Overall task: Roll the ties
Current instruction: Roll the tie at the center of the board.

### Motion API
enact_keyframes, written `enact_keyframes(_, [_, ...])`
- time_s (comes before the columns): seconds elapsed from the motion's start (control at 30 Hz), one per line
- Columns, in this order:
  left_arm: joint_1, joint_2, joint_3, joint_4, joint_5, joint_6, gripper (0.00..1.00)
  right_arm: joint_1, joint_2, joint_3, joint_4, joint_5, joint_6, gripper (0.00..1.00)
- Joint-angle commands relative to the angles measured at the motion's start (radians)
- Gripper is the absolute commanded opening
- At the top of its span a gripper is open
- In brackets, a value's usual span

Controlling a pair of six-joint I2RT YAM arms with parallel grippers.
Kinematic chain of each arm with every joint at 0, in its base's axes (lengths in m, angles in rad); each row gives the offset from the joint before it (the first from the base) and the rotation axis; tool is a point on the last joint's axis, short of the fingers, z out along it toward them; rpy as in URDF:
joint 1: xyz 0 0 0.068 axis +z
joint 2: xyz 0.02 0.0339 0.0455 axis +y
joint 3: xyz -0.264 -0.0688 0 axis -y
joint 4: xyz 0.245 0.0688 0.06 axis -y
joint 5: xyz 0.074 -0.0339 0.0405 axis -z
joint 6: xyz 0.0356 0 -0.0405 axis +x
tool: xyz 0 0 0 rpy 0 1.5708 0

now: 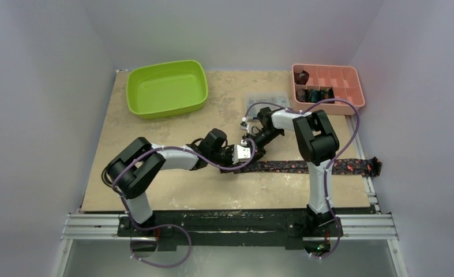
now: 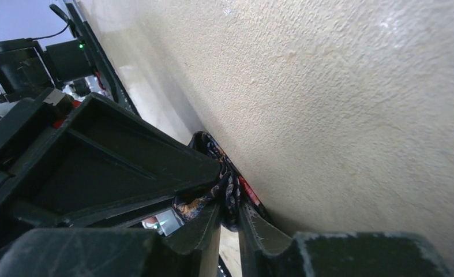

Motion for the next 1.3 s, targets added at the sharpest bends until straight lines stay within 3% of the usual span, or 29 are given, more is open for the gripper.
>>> enact_keyframes(0.0, [-0.003,0.031,0.008,-0.111,-0.043,0.061,0.29,-0.034,-0.089,0.043,-0.031,0.006,-0.03,0.21])
enact_keyframes(0.3, [-0.004,0.048,0.037,-0.148,-0.042,0.098,0.31,-0.054,-0.145,0.001,-0.033,-0.078,0.005,0.38])
enact_keyframes(0.63, [-0.004,0.057,0.056,-0.179,-0.033,0.118,0.32,-0.014,-0.13,-0.041,0.058,-0.074,0.07,0.37])
enact_keyframes(0.77, [-0.004,0.056,0.06,-0.184,-0.028,0.128,0.34,-0.011,-0.114,-0.045,0.064,-0.032,0.059,0.22])
enact_keyframes(0.87, [-0.003,0.052,0.065,-0.194,-0.018,0.125,0.37,-0.016,-0.112,-0.047,0.027,-0.007,0.017,0.0])
enact_keyframes(1.03, [0.004,0.024,0.055,-0.172,0.013,0.102,0.49,-0.038,-0.132,-0.067,-0.002,0.052,-0.029,0.0])
enact_keyframes(1.27, [0.007,-0.023,0.079,-0.109,0.045,0.03,0.78,-0.043,-0.124,-0.088,0.077,0.11,-0.003,0.0])
